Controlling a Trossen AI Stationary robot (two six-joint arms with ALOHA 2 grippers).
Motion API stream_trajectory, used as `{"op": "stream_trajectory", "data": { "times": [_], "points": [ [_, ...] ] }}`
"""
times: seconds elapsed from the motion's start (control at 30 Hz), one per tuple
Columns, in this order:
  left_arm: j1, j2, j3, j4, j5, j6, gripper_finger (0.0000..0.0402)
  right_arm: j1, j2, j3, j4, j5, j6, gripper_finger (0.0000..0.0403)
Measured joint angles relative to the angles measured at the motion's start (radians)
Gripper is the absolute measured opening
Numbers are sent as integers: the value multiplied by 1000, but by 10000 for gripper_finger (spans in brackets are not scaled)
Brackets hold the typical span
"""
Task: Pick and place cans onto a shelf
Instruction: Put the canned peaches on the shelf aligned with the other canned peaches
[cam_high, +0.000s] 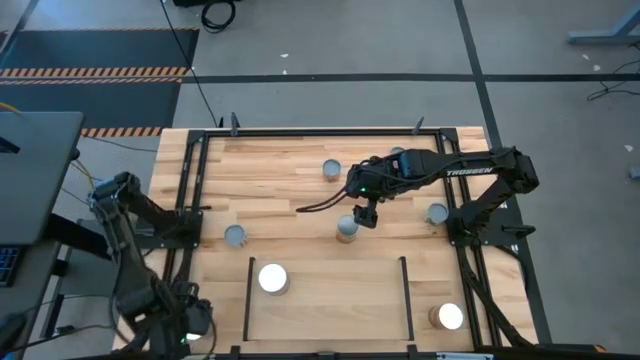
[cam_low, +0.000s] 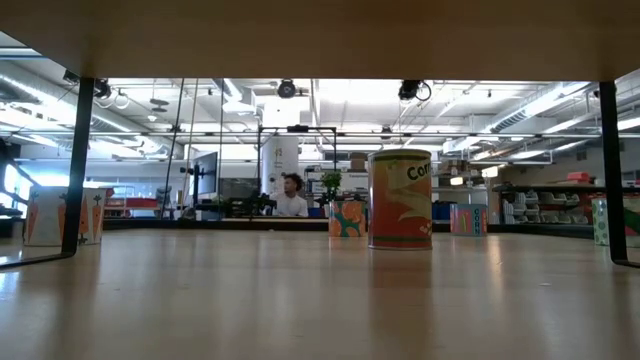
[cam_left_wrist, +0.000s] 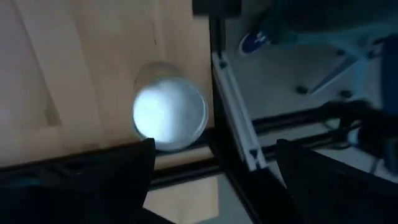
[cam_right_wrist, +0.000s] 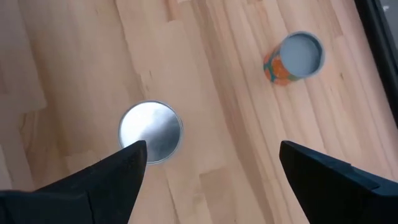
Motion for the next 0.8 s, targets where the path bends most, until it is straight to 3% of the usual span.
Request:
{"op": "stream_trajectory", "data": {
  "times": [0.5, 0.8],
  "points": [
    [-31, 181, -1, -77, 26, 30, 357, 6, 1, 0, 0, 43, 28, 374],
    [-57, 196, -27, -61, -1, -68, 357, 14, 2, 0, 1, 40, 36, 374]
  ]
}}
